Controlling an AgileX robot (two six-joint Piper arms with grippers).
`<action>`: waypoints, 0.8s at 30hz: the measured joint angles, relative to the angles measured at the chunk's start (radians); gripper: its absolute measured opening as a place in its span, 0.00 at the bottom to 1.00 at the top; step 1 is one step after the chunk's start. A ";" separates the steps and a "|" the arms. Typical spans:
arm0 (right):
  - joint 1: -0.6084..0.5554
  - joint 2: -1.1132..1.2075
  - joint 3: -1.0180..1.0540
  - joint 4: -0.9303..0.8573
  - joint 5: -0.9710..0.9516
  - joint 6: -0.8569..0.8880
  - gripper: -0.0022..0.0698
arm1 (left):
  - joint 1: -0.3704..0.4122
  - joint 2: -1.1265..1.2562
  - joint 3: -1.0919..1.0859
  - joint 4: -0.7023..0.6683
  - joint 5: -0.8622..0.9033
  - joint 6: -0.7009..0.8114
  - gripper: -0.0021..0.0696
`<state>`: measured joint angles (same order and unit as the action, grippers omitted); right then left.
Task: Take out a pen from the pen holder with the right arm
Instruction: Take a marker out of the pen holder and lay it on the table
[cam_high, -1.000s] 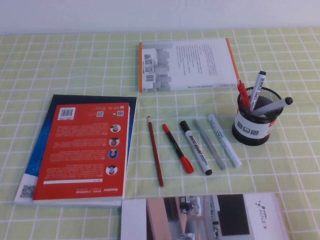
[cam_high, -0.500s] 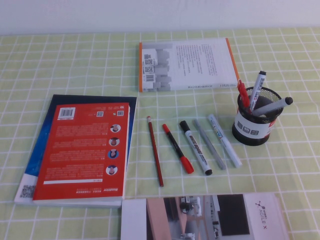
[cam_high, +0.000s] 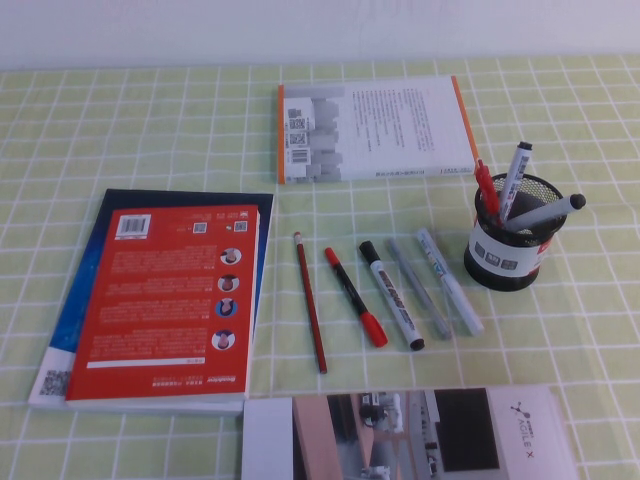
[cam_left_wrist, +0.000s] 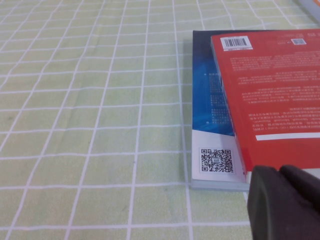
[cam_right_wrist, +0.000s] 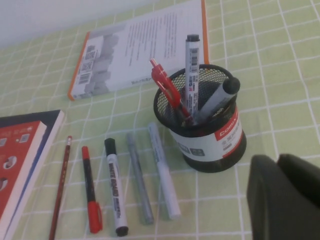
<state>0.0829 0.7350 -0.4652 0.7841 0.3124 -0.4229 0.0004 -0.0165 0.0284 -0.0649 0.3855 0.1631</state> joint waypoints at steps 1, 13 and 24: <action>0.008 0.026 -0.009 0.006 -0.010 -0.008 0.01 | 0.000 0.000 0.000 0.000 0.000 0.000 0.02; 0.430 0.276 -0.064 -0.126 -0.557 0.001 0.03 | 0.000 0.000 0.000 0.000 0.000 0.000 0.02; 0.507 0.403 0.148 -0.324 -1.205 0.284 0.57 | 0.000 0.000 0.000 0.000 0.000 0.000 0.02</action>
<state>0.5895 1.1383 -0.3174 0.4603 -0.8924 -0.1392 0.0004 -0.0165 0.0284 -0.0649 0.3855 0.1631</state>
